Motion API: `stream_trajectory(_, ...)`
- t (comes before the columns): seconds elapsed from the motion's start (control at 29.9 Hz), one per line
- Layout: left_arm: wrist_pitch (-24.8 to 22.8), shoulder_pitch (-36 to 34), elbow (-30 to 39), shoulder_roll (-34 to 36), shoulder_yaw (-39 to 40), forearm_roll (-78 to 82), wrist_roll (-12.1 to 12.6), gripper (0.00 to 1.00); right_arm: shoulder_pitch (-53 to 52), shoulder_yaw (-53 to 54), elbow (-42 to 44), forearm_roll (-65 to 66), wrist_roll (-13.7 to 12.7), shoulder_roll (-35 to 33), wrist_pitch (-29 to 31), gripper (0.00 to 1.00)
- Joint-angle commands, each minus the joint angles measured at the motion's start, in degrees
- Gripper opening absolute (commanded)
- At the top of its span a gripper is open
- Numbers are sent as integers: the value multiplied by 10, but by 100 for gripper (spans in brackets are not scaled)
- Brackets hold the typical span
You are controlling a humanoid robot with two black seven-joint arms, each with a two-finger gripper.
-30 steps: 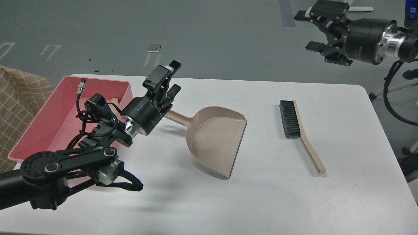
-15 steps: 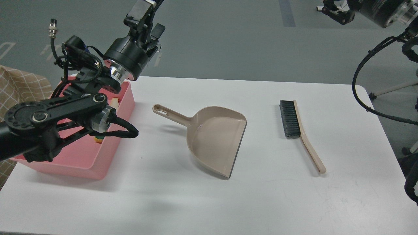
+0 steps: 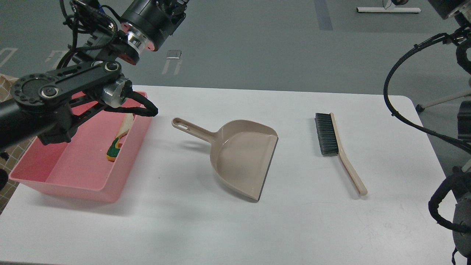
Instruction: Sweep and dump garbage into bin
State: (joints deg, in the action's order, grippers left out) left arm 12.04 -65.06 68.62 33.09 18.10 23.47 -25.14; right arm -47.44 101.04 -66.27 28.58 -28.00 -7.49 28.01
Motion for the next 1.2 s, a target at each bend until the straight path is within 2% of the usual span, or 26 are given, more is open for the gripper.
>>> stream_trajectory(0.0,-65,3,-51,-21,50,0,0,97,18,1,33,-35,7,23,0,91)
stream_trajectory(0.13,-119,7,-94,-36,97,0,-1,97,22,2,81,-43,18,42,0,91)
stream_trajectory(0.3,-170,25,-118,-45,110,-2,-4,97,28,1,126,-43,18,52,0,93)
stream_trajectory(0.67,-236,70,-126,-72,136,-57,-4,97,81,-1,145,-44,21,48,0,93)
stream_trajectory(0.74,-251,84,-126,-76,136,-63,-4,97,86,0,148,-45,34,48,0,93)
stream_trajectory(0.8,-285,99,-125,-76,139,-76,-4,97,101,0,148,-68,52,48,0,93)
stream_trajectory(0.87,-304,108,-125,-77,149,-87,-4,97,104,-1,148,-127,57,50,0,91)
stream_trajectory(1.0,-299,120,-129,-79,171,-89,-4,97,108,-15,149,-157,52,56,0,94)
stream_trajectory(1.17,-300,147,-134,-113,181,-89,-8,98,137,-100,143,-154,50,55,0,97)
